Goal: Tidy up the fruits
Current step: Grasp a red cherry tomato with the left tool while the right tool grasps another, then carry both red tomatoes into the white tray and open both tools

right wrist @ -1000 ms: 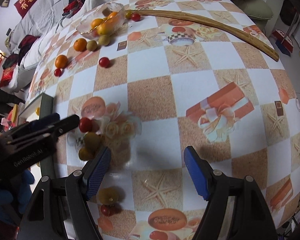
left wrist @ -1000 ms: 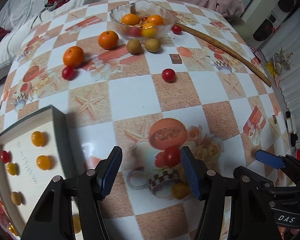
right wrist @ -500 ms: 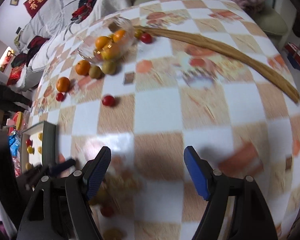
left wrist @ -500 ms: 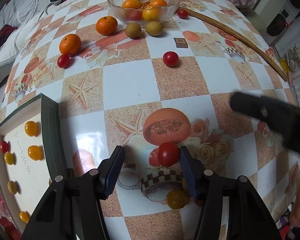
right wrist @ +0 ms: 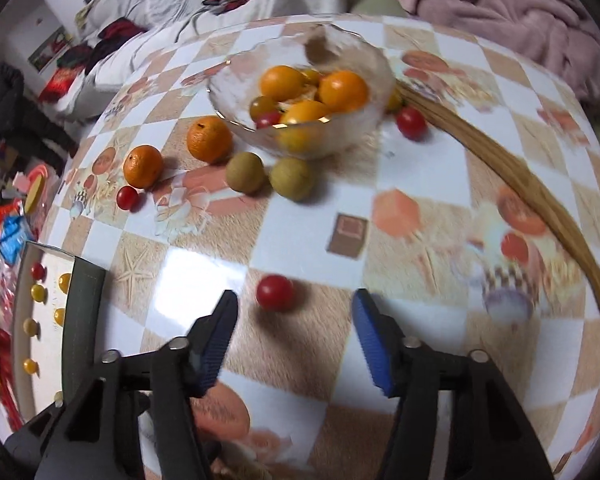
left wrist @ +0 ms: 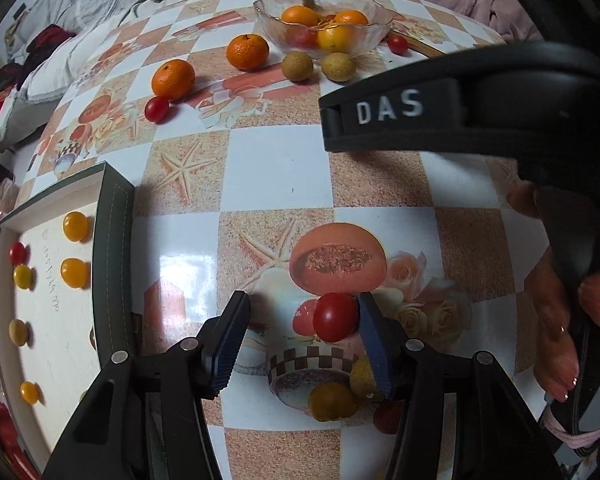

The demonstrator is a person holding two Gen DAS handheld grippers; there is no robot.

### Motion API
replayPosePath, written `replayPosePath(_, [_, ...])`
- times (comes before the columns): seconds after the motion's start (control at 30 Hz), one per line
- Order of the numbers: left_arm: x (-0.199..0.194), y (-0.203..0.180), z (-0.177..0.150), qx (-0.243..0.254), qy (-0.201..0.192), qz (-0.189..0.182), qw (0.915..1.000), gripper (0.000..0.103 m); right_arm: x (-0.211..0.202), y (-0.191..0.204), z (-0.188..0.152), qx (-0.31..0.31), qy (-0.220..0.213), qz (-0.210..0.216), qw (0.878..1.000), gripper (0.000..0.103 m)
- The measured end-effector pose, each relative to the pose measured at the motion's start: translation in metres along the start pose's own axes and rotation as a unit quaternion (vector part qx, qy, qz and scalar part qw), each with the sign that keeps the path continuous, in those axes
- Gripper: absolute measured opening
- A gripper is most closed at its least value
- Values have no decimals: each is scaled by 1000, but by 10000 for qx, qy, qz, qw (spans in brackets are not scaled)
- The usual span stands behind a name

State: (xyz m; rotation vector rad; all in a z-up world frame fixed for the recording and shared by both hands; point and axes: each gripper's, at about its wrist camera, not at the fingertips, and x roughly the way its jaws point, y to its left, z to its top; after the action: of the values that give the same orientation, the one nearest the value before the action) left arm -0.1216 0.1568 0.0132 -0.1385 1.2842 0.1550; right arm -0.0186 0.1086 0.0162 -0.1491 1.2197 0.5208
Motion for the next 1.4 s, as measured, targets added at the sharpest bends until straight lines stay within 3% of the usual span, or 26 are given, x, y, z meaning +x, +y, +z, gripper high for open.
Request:
replayPosePath(0.07, [-1, 0, -1, -66, -11, 26, 10000, 56, 2, 4, 2, -125, 7, -163, 9998, 30])
replayPosePath(0.13, [-2, 0, -2, -120, -20, 25, 9999, 51, 2, 4, 2, -143, 51, -134, 9998, 21])
replayPosePath(0.23, [-5, 0, -3, -150, -14, -27, 9999, 30, -4, -5, -1, 37, 92, 45, 9999, 21])
replayPosePath(0.37, [-9, 4, -7, -241, 1, -153, 9996, 22, -18, -27, -12, 417, 129, 358, 9984, 21])
replayPosePath(0.63, [-13, 9, -4, -362, 0, -219, 9991, 22, -42, -57, -42, 658, 222, 655, 9954, 21])
replayPosePath(0.93, [-39, 15, -6, -679, -265, -301, 9969, 22, -60, -56, -63, 502, 308, 725, 9956, 21])
replayPosePath(1.17, [-59, 40, -24, -708, -389, -337, 9962, 22, -73, -25, -74, 415, 256, 775, 9958, 21])
replayPosePath(1.4, [-84, 99, -56, -969, -477, -291, 9937, 22, -76, 42, -85, 138, 318, 875, 9956, 21])
